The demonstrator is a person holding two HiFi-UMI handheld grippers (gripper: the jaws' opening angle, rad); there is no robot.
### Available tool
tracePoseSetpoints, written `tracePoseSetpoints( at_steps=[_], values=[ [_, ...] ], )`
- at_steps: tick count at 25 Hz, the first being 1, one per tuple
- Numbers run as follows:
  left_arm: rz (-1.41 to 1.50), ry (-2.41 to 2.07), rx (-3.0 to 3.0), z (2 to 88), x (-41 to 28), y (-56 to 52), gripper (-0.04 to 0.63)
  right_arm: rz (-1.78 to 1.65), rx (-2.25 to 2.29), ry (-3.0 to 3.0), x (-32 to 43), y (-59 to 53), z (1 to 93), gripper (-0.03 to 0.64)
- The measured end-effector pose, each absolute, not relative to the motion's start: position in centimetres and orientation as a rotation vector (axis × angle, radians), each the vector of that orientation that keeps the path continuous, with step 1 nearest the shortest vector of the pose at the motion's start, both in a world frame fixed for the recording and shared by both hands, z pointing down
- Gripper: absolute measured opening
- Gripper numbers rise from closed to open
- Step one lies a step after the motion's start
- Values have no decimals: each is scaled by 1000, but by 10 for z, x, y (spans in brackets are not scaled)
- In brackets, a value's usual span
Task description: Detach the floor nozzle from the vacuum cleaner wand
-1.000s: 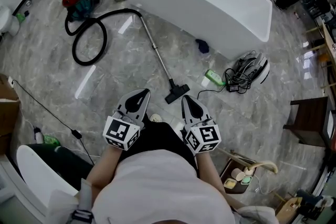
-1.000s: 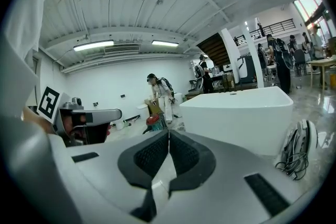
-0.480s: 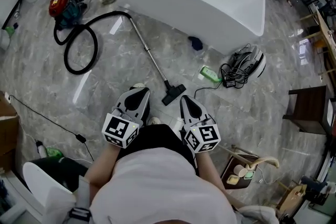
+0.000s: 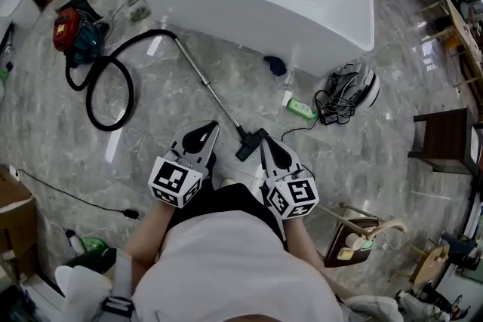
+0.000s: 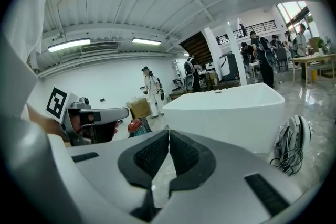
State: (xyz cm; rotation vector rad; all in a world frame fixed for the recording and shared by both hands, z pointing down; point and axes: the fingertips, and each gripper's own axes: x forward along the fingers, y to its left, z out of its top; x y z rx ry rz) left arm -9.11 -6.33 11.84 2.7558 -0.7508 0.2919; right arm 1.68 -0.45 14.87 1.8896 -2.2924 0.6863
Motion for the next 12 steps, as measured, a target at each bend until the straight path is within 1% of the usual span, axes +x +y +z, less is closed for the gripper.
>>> tracePoseSetpoints(
  at_steps=[12],
  values=[
    [317, -547, 2794, 124, -86, -124, 9, 699, 2086, -2114, 32, -55, 155, 16]
  ],
)
